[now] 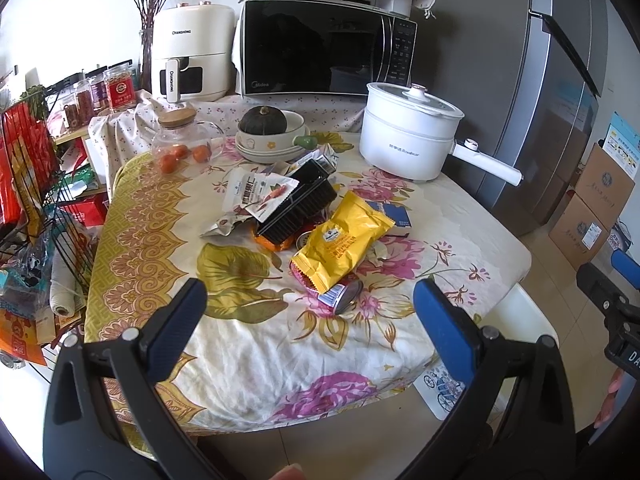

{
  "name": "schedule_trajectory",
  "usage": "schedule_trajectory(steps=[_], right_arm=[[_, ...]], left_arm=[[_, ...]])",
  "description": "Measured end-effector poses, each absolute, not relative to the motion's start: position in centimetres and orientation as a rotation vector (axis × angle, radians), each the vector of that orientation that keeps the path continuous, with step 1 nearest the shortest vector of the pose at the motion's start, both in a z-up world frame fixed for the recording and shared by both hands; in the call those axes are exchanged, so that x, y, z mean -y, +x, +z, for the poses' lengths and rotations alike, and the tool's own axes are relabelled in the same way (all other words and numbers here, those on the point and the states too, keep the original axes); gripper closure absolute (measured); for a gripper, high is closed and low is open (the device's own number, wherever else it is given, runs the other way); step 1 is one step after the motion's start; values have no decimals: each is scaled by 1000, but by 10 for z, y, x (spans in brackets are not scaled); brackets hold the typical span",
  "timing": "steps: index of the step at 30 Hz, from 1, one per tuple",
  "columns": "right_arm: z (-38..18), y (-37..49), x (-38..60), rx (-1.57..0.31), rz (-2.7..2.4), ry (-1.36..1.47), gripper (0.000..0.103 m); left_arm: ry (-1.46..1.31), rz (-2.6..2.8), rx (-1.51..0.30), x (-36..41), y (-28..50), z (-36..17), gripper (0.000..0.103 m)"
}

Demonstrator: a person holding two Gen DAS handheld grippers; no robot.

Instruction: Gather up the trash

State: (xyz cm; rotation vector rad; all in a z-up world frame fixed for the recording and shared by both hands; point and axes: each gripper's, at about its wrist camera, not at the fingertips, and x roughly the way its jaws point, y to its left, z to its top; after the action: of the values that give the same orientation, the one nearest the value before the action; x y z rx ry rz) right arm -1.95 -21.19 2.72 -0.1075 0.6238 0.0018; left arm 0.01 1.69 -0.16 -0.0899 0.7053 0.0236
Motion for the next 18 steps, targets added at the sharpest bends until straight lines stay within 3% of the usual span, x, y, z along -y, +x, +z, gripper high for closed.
schedule_trajectory(steps=[18], right_arm=[[26,-19,213,-624,3,-104,0]], left_arm=[[-93,25,-707,-19,1,-2,1]])
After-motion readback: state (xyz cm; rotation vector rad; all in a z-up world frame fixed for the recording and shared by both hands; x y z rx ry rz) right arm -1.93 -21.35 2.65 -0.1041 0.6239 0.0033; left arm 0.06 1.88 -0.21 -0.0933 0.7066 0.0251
